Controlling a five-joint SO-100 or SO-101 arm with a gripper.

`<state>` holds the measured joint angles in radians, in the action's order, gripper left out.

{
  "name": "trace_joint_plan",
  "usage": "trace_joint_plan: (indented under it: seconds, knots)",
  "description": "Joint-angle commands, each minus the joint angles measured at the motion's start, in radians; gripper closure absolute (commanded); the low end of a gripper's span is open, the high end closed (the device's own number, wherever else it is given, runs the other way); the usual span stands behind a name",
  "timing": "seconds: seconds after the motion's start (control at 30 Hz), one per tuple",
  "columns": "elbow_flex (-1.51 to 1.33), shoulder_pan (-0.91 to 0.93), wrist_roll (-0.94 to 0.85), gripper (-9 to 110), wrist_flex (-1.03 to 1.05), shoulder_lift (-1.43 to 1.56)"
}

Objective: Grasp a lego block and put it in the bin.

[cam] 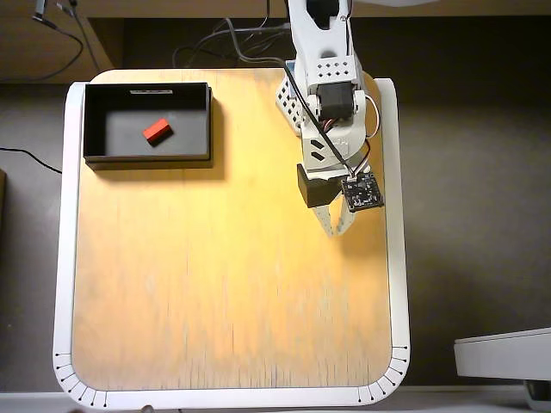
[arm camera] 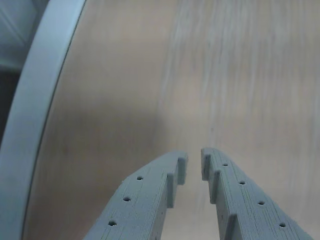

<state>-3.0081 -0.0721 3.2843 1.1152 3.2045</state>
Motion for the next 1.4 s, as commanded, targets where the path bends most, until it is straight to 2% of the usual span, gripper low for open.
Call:
trace_joint_plan:
  seconds: [0.0, 0.23, 0.43, 0.57, 0.87, 1.37]
  knots:
    - [-0.163, 0.011, 0.011, 101, 0.075, 0.092]
    - [-0.163, 0.002, -0.055, 101, 0.207, 0.092]
    - [-0.164, -0.008, -0.170, 101, 0.209, 0.094]
    - [-0.164, -0.008, -0.140, 101, 0.218, 0.094]
    - [-0.164, -0.008, -0.368, 100, 0.219, 0.094]
    - [-0.164, -0.008, -0.374, 100, 0.219, 0.094]
